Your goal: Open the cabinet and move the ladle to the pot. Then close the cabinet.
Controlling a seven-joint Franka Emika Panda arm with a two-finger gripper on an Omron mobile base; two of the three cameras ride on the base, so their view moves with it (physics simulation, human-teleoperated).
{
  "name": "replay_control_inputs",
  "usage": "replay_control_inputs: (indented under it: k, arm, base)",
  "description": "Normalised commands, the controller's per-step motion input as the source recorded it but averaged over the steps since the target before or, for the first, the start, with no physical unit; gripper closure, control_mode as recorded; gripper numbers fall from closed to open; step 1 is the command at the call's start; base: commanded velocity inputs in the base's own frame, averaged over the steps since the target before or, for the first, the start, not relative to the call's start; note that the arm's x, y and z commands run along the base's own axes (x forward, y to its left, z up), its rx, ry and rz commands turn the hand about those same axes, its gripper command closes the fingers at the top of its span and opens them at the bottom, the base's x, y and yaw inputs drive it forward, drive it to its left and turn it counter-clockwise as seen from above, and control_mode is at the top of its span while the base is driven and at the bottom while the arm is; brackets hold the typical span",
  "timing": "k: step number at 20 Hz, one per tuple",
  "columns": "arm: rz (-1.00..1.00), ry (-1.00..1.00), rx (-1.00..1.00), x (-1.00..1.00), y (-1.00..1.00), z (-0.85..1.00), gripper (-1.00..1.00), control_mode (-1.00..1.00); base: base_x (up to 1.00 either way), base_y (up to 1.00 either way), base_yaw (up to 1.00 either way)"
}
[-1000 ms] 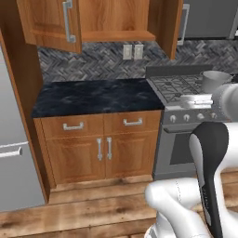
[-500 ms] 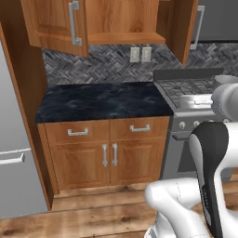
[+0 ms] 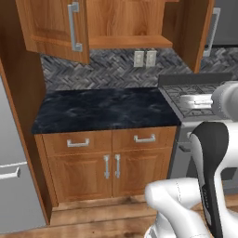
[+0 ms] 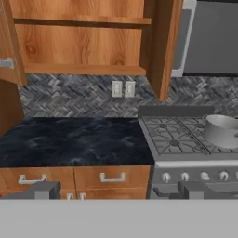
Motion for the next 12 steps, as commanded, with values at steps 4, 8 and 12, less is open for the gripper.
replay_control_inputs:
  k: [4,8,12]
  arm:
    - [0.0,0.0,0.0,0.0,0.0,0.0,-1.0,1.0]
    - [0.0,0.0,0.0,0.0,0.0,0.0,-1.0,1.0]
    - [0.0,0.0,0.0,0.0,0.0,0.0,-1.0,1.0]
  base:
    - [0.52,0.14,0.02]
    - [0.46,0.22,0.02]
    - [0.45,0.27,0.02]
